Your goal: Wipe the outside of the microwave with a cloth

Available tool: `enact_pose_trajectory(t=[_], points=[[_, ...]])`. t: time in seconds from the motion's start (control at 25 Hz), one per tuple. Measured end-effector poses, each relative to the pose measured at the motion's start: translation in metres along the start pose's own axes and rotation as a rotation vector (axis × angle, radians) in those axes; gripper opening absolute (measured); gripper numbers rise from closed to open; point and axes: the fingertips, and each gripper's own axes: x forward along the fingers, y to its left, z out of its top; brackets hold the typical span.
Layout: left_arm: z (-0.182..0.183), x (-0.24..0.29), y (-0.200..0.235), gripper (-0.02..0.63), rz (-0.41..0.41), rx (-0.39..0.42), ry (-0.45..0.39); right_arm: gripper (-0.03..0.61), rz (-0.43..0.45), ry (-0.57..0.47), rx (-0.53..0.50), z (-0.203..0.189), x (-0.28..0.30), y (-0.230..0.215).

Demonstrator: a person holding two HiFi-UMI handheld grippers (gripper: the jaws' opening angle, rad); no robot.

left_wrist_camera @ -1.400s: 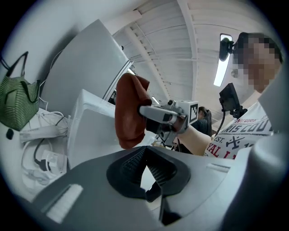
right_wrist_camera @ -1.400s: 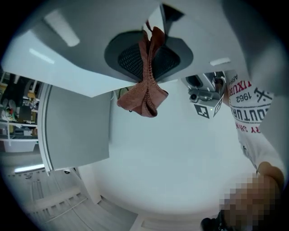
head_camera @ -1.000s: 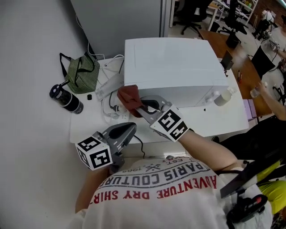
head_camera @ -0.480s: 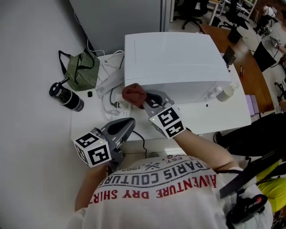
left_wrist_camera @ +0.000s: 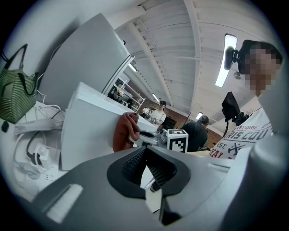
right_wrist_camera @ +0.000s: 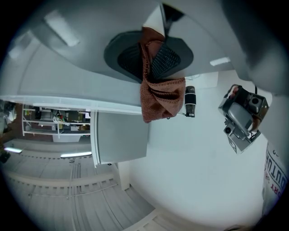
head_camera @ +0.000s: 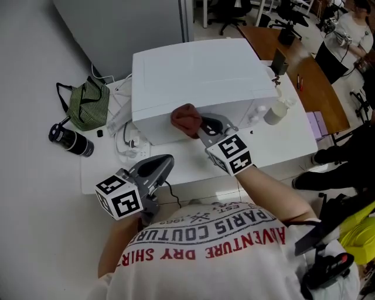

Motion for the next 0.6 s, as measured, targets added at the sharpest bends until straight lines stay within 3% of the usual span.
enact_pose_trajectory(t=[0.4,0.6], points=[[-0.012,0.066,-0.051,0.0,-0.063,0.028,0.067,0.048,-0.22,0.022,0.044,-0.035,-0.095,-0.12],[-0.018,0.086,-0.072,0.002,-0.06,0.04,0.076,0.046,-0.235,0.017,0.093,-0.047,-0.114,-0.143]])
